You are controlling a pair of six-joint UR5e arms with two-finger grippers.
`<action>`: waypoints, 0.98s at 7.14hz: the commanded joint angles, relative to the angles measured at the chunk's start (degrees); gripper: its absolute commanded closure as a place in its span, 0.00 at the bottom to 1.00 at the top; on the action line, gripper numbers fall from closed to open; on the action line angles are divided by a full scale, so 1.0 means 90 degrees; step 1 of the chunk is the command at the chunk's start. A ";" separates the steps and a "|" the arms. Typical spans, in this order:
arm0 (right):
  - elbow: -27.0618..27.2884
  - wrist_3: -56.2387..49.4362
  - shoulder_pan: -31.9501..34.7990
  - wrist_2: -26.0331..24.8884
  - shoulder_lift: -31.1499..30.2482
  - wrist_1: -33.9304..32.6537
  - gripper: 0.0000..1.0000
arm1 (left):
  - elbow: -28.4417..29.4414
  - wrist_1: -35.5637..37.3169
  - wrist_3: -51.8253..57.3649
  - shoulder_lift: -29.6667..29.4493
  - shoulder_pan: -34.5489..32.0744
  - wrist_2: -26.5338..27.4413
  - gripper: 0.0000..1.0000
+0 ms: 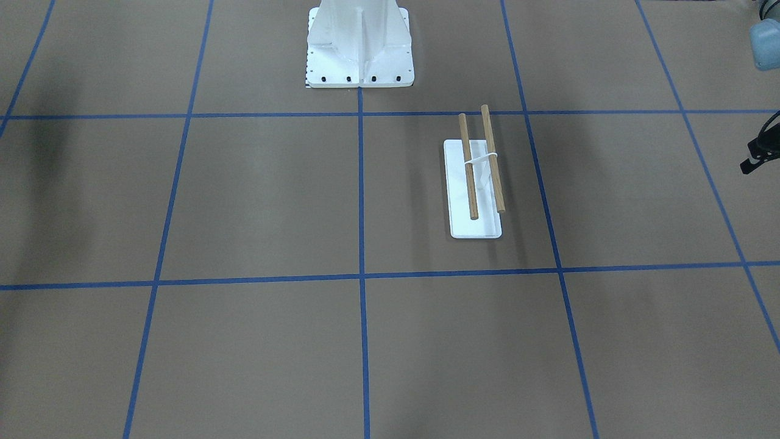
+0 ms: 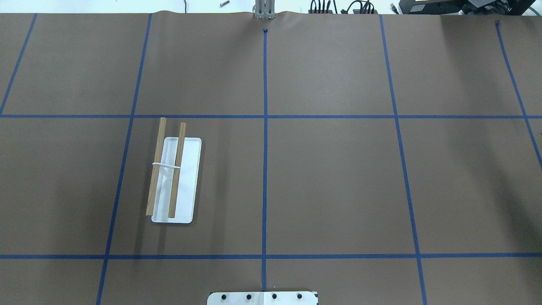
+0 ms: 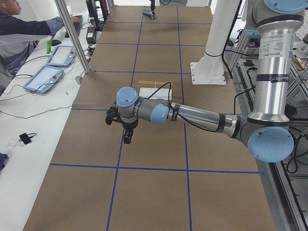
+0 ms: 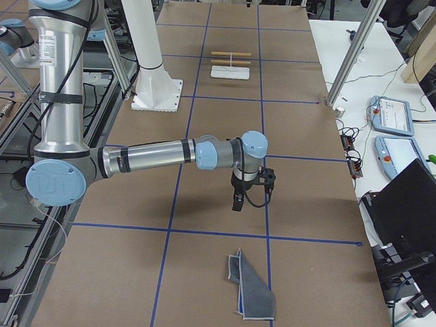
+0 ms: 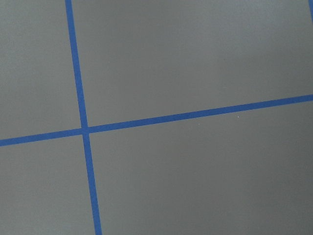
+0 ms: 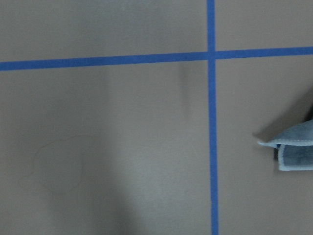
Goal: Hang towel on rack
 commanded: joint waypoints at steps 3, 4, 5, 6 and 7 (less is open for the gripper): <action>-0.1848 -0.1989 0.0761 -0.0309 0.0057 0.1792 0.01 | 0.0062 0.0000 -0.0001 0.0002 0.0002 0.0001 0.01; -0.2461 -0.2406 0.0771 -0.0202 0.0066 0.2293 0.00 | 0.0071 0.0000 -0.0001 0.0002 0.0002 0.0001 0.01; -0.2903 -0.2091 0.0955 0.0098 0.0366 0.2433 0.00 | 0.0130 0.0000 0.0008 0.0002 0.0002 0.0001 0.02; -0.3371 -0.0860 0.1024 0.0633 0.0514 0.2541 0.00 | 0.0111 -0.0010 0.0008 0.0002 0.0002 0.0001 0.02; -0.3492 -0.0258 0.1044 0.0648 0.0612 0.2754 0.00 | 0.0101 0.0000 0.0008 -0.0008 0.0002 0.0001 0.02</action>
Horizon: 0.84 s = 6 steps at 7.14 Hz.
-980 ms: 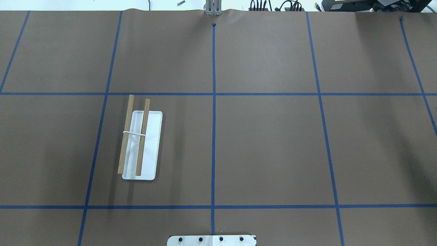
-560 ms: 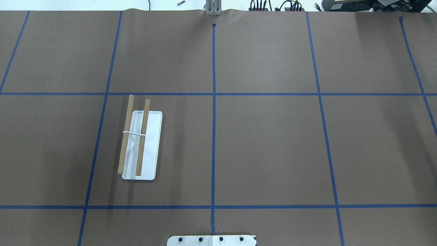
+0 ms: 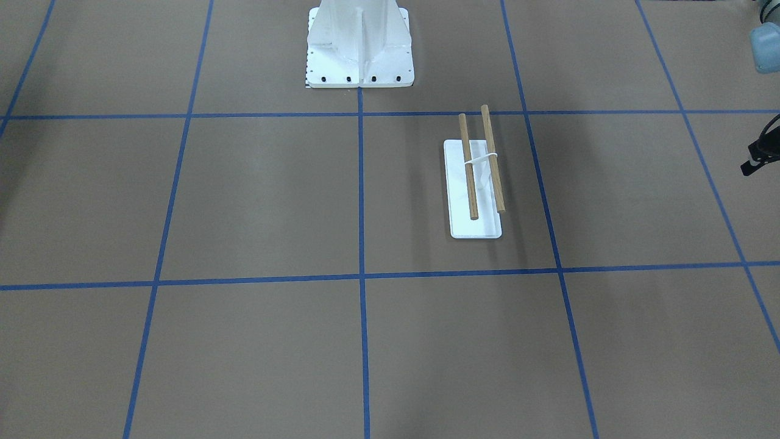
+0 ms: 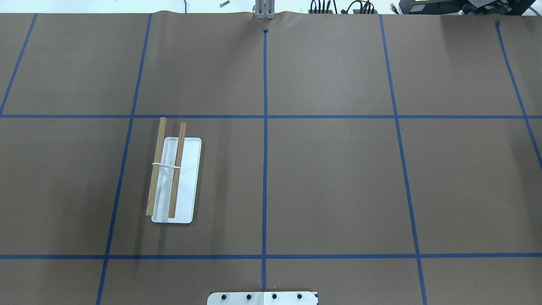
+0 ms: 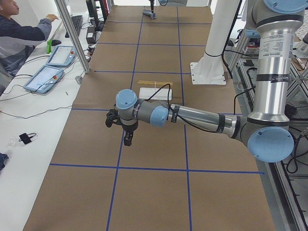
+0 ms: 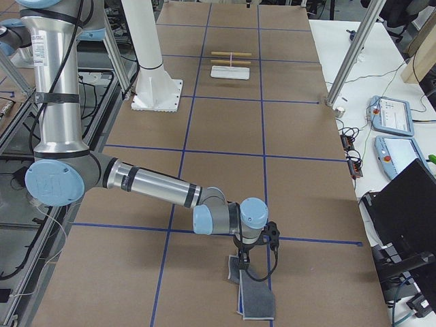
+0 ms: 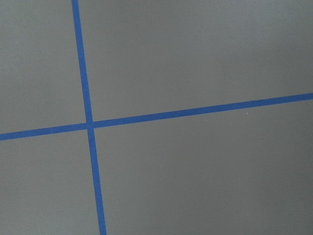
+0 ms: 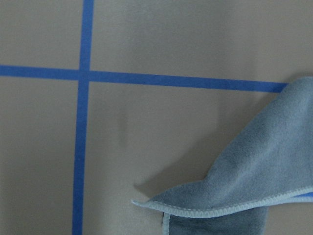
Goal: Hang towel on rack
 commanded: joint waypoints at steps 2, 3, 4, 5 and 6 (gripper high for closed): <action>-0.0907 0.1327 0.0056 0.0118 0.0313 0.0355 0.02 | -0.0054 0.0004 -0.0008 -0.0008 0.0000 0.0000 0.02; -0.1073 0.1347 0.0056 0.0049 0.0313 0.0355 0.04 | -0.0064 0.0004 -0.0008 -0.0008 0.0000 0.0000 0.02; -0.1162 0.1647 0.0046 0.0039 0.0448 0.0365 0.09 | -0.0073 0.0004 -0.0018 0.0002 0.0000 0.0000 0.02; -0.1385 0.2075 0.0007 0.0029 0.0672 0.0375 0.13 | -0.0064 0.0004 -0.0009 0.0002 0.0000 0.0010 0.02; -0.1609 0.2108 0.0007 0.0029 0.0752 0.0549 0.16 | -0.0064 -0.0005 -0.0008 0.0002 0.0000 0.0010 0.02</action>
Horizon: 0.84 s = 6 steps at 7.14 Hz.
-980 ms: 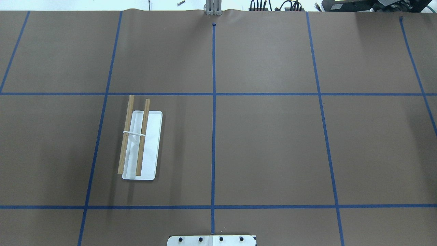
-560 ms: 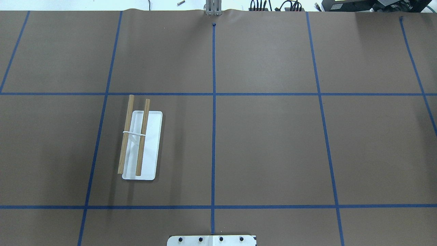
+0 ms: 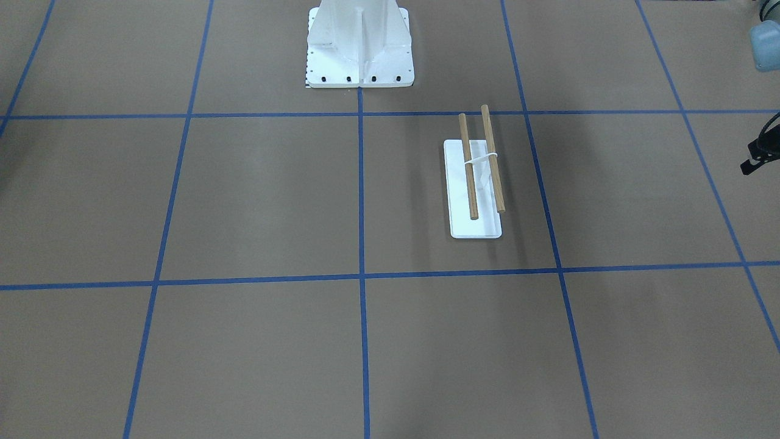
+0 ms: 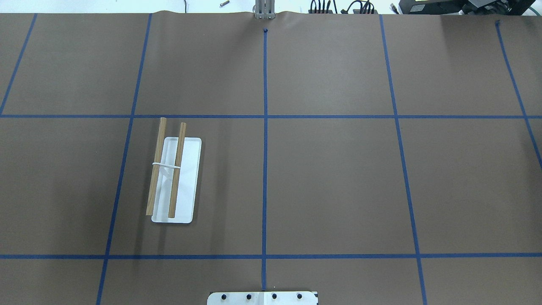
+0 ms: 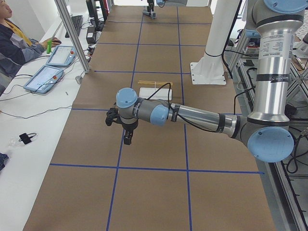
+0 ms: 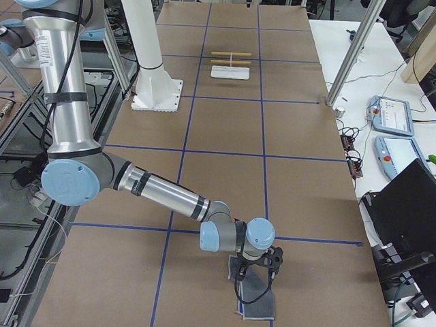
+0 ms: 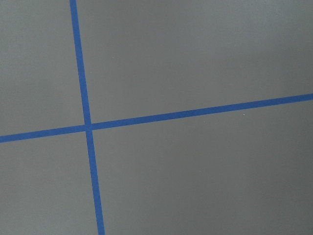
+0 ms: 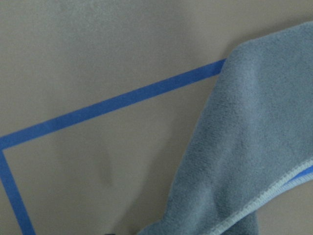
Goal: Hang towel on rack
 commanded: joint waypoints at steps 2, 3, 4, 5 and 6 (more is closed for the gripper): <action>-0.0377 0.0282 -0.0014 -0.0008 0.0178 0.0224 0.17 | -0.0038 -0.0008 -0.0007 0.0002 -0.0010 0.0003 0.02; -0.0367 0.0273 -0.0014 0.0011 0.0149 0.0233 0.22 | -0.0096 0.0002 -0.0007 0.0002 -0.0010 0.0032 0.02; -0.0377 0.0263 -0.0053 0.0011 0.0148 0.0243 0.29 | -0.0097 0.0002 -0.0007 0.0002 -0.0010 0.0033 0.02; -0.0377 0.0263 -0.0102 0.0001 0.0148 0.0233 0.34 | -0.0107 0.0002 -0.0017 0.0002 -0.0010 0.0033 0.02; -0.0425 0.0263 -0.0112 0.0001 0.0148 0.0233 0.38 | -0.0097 0.0002 -0.0007 0.0002 -0.0010 0.0033 0.02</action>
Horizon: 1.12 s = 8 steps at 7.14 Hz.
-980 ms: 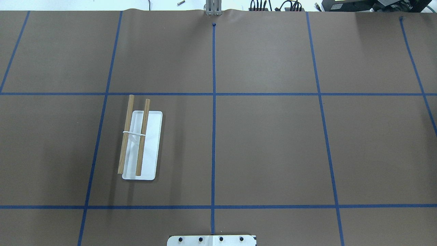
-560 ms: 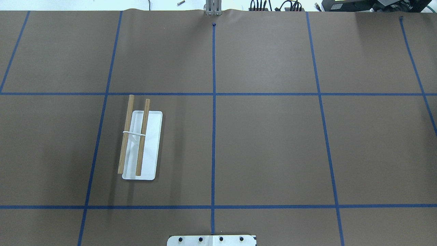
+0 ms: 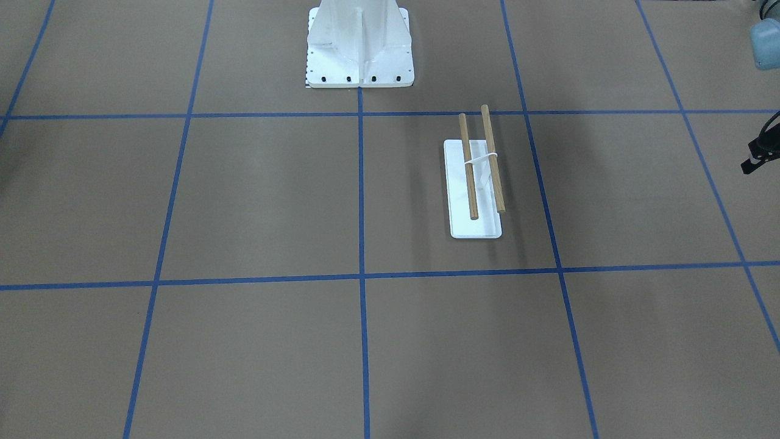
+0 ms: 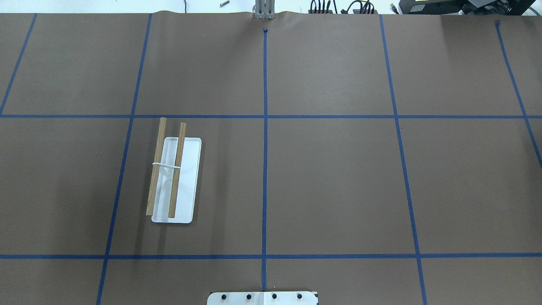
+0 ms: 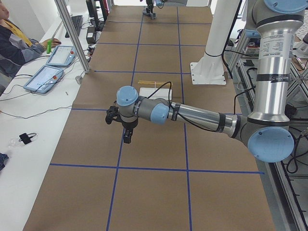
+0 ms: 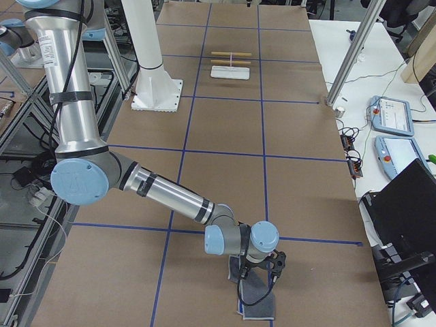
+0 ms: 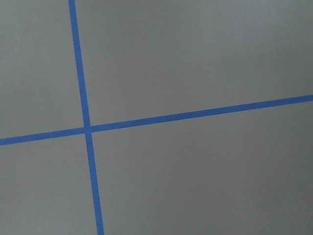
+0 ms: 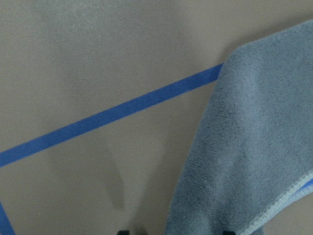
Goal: Hang towel on rack
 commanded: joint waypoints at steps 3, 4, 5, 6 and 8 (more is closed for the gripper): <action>-0.0029 -0.0030 -0.0038 0.0007 -0.0040 0.0008 1.00 | 0.0010 0.0000 -0.0006 0.0000 0.0000 0.0001 0.02; 0.0048 -0.0059 -0.0028 0.0007 -0.0069 0.0018 1.00 | 0.0001 0.0000 -0.0006 0.0000 0.0000 0.0001 0.02; 0.0165 -0.0059 -0.0028 0.0007 -0.0021 0.0018 1.00 | -0.0028 0.0000 -0.0006 0.0000 0.0000 -0.0009 0.02; 0.0727 0.0037 -0.0018 0.0036 -0.0030 -0.0127 1.00 | -0.0067 0.0000 -0.0025 -0.0010 0.0000 -0.0038 0.02; 0.2305 0.1115 -0.0008 0.0065 0.0067 -0.1255 1.00 | -0.0233 -0.0145 -0.1231 -0.0165 0.0009 -0.0202 0.02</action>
